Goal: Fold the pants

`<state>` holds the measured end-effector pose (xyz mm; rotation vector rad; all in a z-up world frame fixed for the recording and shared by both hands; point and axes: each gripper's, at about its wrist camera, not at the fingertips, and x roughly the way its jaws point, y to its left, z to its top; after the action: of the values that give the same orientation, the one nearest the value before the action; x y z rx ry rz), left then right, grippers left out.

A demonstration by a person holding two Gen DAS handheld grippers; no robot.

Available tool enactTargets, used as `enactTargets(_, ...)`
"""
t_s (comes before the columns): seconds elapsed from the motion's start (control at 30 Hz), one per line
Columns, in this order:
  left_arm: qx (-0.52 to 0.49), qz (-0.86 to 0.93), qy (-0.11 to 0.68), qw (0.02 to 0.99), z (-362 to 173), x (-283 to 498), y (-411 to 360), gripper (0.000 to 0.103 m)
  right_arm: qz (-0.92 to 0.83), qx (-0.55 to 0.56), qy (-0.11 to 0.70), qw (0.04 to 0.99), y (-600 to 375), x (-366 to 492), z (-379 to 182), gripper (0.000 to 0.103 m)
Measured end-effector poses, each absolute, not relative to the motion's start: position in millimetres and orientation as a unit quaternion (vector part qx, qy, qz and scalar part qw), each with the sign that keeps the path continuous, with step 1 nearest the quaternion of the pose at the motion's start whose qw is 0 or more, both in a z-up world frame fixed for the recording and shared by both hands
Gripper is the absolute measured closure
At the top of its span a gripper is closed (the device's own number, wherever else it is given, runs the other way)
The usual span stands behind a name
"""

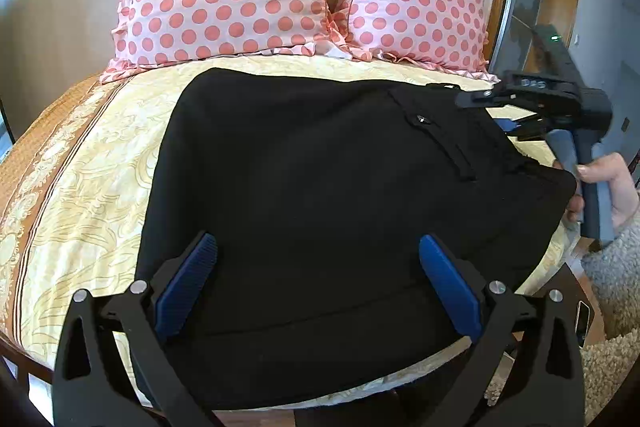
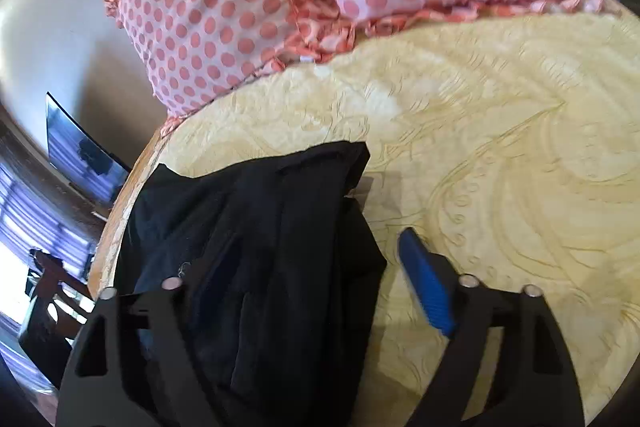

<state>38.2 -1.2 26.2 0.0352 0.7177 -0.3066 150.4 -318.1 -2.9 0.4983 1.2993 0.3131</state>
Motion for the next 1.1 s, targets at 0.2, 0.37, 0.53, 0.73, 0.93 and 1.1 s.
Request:
enactTargets(0.2, 0.018, -0.155, 0.344, 0.926, 26, 37, -1, 0.002, 0.163, 0.209, 0.587, 0.765, -315, 150, -3, 0.044)
enactTargets(0.37, -0.019, -0.192, 0.325, 0.926, 57, 35, 12, 0.006, 0.174, 0.216, 0.582, 0.764, -317, 153, -5, 0.043)
enactTargets(0.53, -0.057, -0.145, 0.317, 0.936, 94, 75, 51, 0.005, 0.187, 0.214, 0.573, 0.769, -316, 153, -3, 0.066)
enactTargets(0.73, -0.111, -0.127, 0.455, 0.875, 64, 168, 77, 0.038, 0.181, 0.215, 0.582, 0.763, -316, 155, -6, 0.060)
enactTargets(0.93, -0.128, -0.132, 0.494, 0.850, 38, 200, 74, 0.071, 0.188, 0.202, 0.575, 0.770, -311, 157, -2, 0.075)
enactTargets(1.1, -0.099, -0.135, 0.468, 0.868, 59, 196, 62, 0.091, 0.206, 0.206, 0.558, 0.777, -310, 170, 19, 0.086)
